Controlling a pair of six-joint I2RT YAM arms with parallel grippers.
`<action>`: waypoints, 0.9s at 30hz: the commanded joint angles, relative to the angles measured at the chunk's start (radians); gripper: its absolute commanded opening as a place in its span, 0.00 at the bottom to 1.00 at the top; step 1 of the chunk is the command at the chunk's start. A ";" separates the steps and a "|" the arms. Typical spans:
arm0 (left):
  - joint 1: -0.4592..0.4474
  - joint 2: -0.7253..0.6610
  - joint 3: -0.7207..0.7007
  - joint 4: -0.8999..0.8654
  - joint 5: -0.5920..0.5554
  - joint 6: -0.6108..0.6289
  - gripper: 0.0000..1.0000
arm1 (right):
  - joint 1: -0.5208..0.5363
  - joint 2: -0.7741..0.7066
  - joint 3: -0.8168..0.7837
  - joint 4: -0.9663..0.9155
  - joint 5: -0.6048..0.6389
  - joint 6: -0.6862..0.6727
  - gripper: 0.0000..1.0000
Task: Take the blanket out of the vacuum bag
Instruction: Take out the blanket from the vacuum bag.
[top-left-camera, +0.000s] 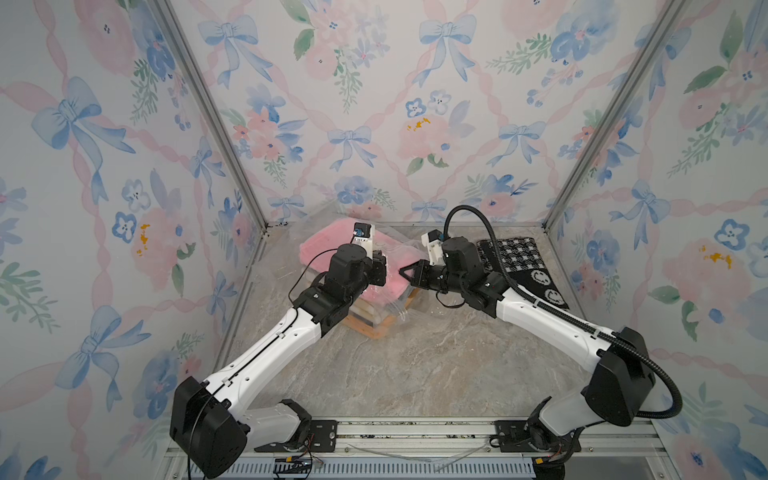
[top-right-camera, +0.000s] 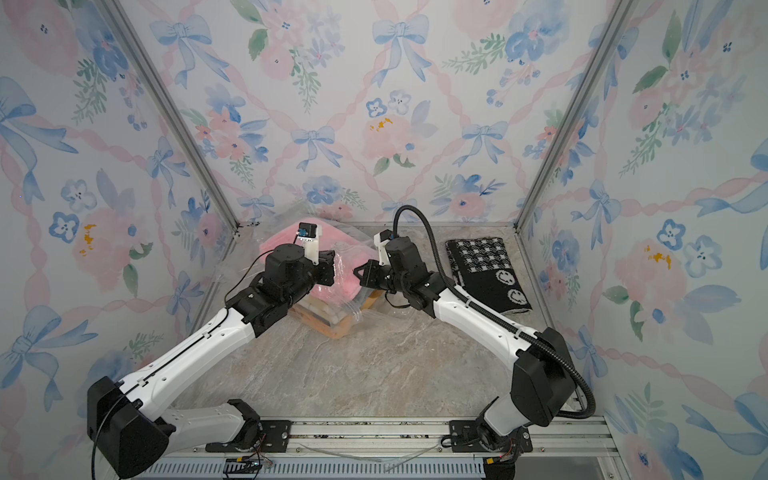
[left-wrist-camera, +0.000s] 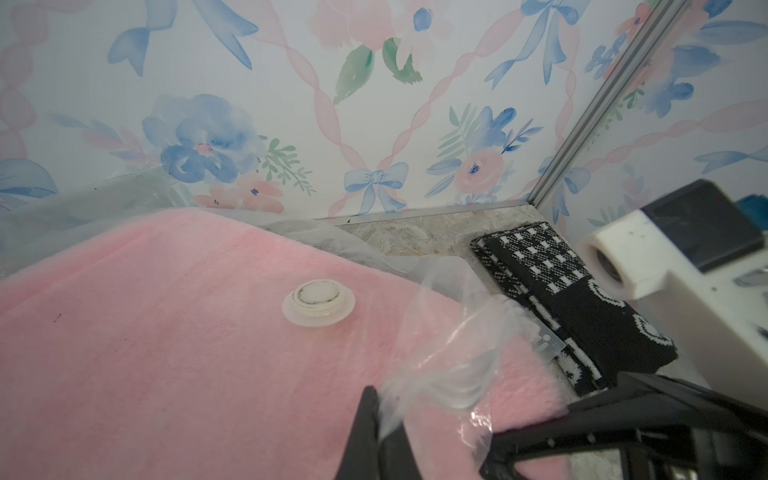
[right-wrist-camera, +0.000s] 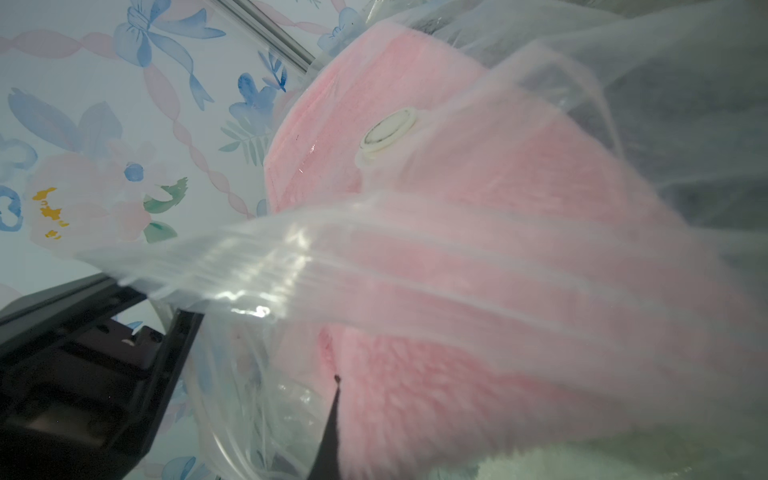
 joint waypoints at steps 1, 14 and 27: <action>0.019 -0.025 -0.001 0.055 -0.022 -0.006 0.00 | -0.016 -0.026 -0.034 0.040 -0.016 0.007 0.11; 0.024 -0.037 -0.012 0.047 -0.016 -0.006 0.00 | -0.028 0.104 0.016 0.140 -0.059 0.038 0.28; 0.048 -0.027 -0.014 0.051 -0.048 -0.015 0.00 | -0.001 -0.114 -0.059 0.057 -0.006 0.018 0.00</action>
